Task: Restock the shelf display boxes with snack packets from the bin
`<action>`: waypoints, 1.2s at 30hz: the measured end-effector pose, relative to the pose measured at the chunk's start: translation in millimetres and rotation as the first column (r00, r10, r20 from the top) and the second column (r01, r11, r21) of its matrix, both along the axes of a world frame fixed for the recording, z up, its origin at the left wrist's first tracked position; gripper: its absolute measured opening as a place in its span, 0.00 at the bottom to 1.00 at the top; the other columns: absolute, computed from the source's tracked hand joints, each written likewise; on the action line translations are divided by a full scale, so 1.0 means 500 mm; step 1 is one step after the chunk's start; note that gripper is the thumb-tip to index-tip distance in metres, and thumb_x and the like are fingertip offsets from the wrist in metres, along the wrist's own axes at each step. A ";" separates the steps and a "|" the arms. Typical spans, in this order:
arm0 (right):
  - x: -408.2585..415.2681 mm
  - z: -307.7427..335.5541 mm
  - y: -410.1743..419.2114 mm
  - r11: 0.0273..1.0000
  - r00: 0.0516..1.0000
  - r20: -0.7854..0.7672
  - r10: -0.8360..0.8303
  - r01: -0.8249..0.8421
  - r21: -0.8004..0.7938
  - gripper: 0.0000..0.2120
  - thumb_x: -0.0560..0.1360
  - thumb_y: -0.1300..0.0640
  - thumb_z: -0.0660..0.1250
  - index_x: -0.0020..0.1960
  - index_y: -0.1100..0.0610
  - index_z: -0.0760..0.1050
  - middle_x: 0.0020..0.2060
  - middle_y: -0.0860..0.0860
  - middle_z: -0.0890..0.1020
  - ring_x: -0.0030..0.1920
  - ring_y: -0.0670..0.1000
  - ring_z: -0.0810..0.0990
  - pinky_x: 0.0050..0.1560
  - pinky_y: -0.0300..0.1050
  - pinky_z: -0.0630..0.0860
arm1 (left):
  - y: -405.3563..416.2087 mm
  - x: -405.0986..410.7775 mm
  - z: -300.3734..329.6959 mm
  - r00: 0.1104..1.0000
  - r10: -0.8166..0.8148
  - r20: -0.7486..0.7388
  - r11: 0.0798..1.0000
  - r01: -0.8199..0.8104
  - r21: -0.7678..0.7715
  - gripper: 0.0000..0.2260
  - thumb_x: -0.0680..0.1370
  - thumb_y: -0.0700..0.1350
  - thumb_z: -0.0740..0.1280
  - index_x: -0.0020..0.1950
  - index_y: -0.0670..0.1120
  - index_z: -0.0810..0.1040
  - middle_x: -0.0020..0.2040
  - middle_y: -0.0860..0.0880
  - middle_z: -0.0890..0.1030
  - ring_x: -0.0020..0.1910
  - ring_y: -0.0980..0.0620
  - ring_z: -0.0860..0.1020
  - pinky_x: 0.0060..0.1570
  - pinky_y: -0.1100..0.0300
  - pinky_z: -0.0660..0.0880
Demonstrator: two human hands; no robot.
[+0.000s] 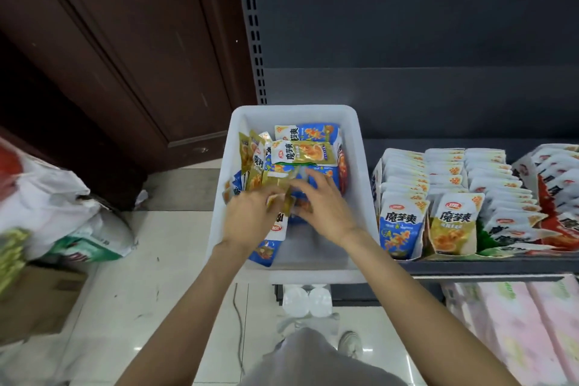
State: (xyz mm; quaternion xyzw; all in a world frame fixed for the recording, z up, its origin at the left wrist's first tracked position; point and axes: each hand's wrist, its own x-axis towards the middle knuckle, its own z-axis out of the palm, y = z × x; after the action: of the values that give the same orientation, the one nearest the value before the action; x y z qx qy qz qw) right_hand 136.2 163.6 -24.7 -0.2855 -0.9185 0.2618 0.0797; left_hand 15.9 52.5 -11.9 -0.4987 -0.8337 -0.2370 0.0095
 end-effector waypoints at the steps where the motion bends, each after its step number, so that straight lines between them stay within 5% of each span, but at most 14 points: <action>1: 0.005 0.016 0.001 1.000 0.989 -0.147 -0.024 0.026 0.013 0.15 0.74 0.54 0.70 0.61 0.53 0.76 0.65 0.54 0.72 0.65 0.56 0.69 0.63 0.55 0.69 | -0.004 0.001 0.015 0.999 0.009 0.039 0.989 -0.015 0.144 0.05 0.76 0.49 0.67 0.48 0.50 0.79 0.38 0.50 0.83 0.33 0.48 0.81 0.31 0.59 0.72; 3: 0.021 0.049 0.006 0.997 0.943 -0.323 -0.078 0.064 -0.053 0.04 0.74 0.53 0.70 0.46 0.53 0.78 0.47 0.46 0.80 0.50 0.46 0.76 0.51 0.48 0.74 | -0.004 0.005 0.051 0.949 -0.011 0.316 0.931 -0.106 0.349 0.05 0.76 0.48 0.69 0.49 0.50 0.74 0.43 0.52 0.83 0.37 0.54 0.81 0.35 0.60 0.75; 5: 0.038 0.083 0.000 0.948 0.902 -0.374 -0.216 0.102 -0.302 0.06 0.75 0.54 0.68 0.41 0.50 0.73 0.36 0.42 0.80 0.37 0.40 0.77 0.40 0.38 0.74 | 0.009 0.011 0.085 0.748 -0.109 0.655 0.876 -0.239 0.419 0.11 0.74 0.45 0.71 0.51 0.54 0.71 0.47 0.49 0.82 0.44 0.55 0.82 0.39 0.62 0.77; 8: 0.071 0.105 -0.007 0.796 0.808 -0.410 -0.424 0.117 -0.594 0.08 0.76 0.57 0.68 0.40 0.50 0.72 0.33 0.51 0.82 0.34 0.43 0.79 0.39 0.37 0.74 | 0.029 0.024 0.111 0.373 -0.231 0.899 0.872 -0.331 0.361 0.16 0.73 0.41 0.71 0.58 0.52 0.72 0.49 0.45 0.82 0.46 0.52 0.82 0.40 0.60 0.78; 10: 0.095 0.111 -0.008 0.734 0.764 -0.410 -0.499 0.121 -0.668 0.06 0.76 0.57 0.68 0.41 0.52 0.73 0.36 0.52 0.84 0.38 0.47 0.82 0.39 0.42 0.77 | 0.037 0.045 0.116 0.263 -0.218 0.940 0.926 -0.249 0.284 0.18 0.74 0.41 0.70 0.62 0.48 0.73 0.48 0.47 0.83 0.47 0.52 0.82 0.40 0.62 0.78; 15: 0.175 0.131 -0.017 0.756 0.722 -0.459 -0.517 0.135 -0.640 0.03 0.75 0.58 0.68 0.47 0.52 0.75 0.37 0.49 0.84 0.40 0.45 0.83 0.40 0.40 0.77 | 0.069 0.132 0.122 0.291 -0.310 0.905 0.940 -0.047 0.337 0.14 0.73 0.35 0.69 0.58 0.45 0.77 0.50 0.51 0.84 0.48 0.53 0.81 0.45 0.56 0.80; 19: 0.288 0.133 -0.020 0.762 0.714 -0.464 -0.525 0.152 -0.629 0.12 0.74 0.61 0.70 0.55 0.51 0.74 0.41 0.45 0.85 0.43 0.44 0.84 0.41 0.34 0.77 | 0.124 0.203 0.134 0.325 -0.414 0.850 0.898 -0.006 0.440 0.14 0.73 0.34 0.70 0.53 0.51 0.77 0.45 0.58 0.84 0.46 0.58 0.81 0.46 0.60 0.79; 24: 0.407 0.083 0.001 0.622 0.437 -0.444 -0.782 0.500 -0.603 0.06 0.72 0.59 0.72 0.44 0.51 0.77 0.36 0.44 0.84 0.38 0.43 0.83 0.38 0.37 0.78 | 0.204 0.328 0.135 0.383 -0.481 0.789 0.877 0.214 0.431 0.15 0.73 0.36 0.71 0.55 0.52 0.75 0.46 0.59 0.81 0.42 0.62 0.81 0.42 0.65 0.78; 26: 0.437 0.056 0.018 0.572 0.396 -0.421 -0.816 0.660 -0.487 0.03 0.72 0.56 0.72 0.45 0.52 0.79 0.37 0.44 0.84 0.38 0.42 0.82 0.42 0.40 0.79 | 0.232 0.363 0.130 0.387 -0.491 0.780 0.869 0.283 0.407 0.14 0.74 0.37 0.70 0.56 0.51 0.75 0.47 0.57 0.81 0.42 0.61 0.81 0.41 0.65 0.78; 30: 0.460 0.030 0.040 0.543 0.471 -0.359 -0.806 0.829 -0.133 0.09 0.75 0.54 0.69 0.54 0.55 0.80 0.44 0.48 0.85 0.41 0.46 0.83 0.43 0.41 0.79 | 0.270 0.393 0.103 0.452 -0.482 0.751 0.871 0.341 0.354 0.14 0.76 0.39 0.68 0.59 0.51 0.75 0.50 0.54 0.82 0.44 0.58 0.82 0.45 0.61 0.79; 34: 0.446 0.025 0.026 0.541 0.586 -0.247 -0.772 0.810 0.228 0.16 0.73 0.58 0.71 0.60 0.56 0.77 0.37 0.53 0.84 0.31 0.55 0.82 0.29 0.45 0.76 | 0.285 0.404 0.068 0.508 -0.439 0.741 0.893 0.339 0.296 0.15 0.76 0.39 0.68 0.62 0.49 0.75 0.53 0.50 0.83 0.45 0.56 0.82 0.46 0.56 0.80; 36: 0.442 0.014 0.015 0.551 0.612 -0.251 -0.750 0.788 0.275 0.19 0.70 0.62 0.74 0.59 0.58 0.77 0.39 0.54 0.84 0.30 0.54 0.82 0.25 0.44 0.76 | 0.284 0.408 0.046 0.540 -0.425 0.727 0.899 0.344 0.270 0.16 0.76 0.40 0.68 0.62 0.51 0.73 0.51 0.53 0.83 0.45 0.55 0.82 0.47 0.51 0.80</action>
State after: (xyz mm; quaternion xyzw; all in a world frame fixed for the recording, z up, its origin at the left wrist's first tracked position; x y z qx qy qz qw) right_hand 357.3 170.9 -18.0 -0.6244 -0.7261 0.0429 0.2846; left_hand 220.1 194.6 11.0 -0.5183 -0.6140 -0.4619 -0.3756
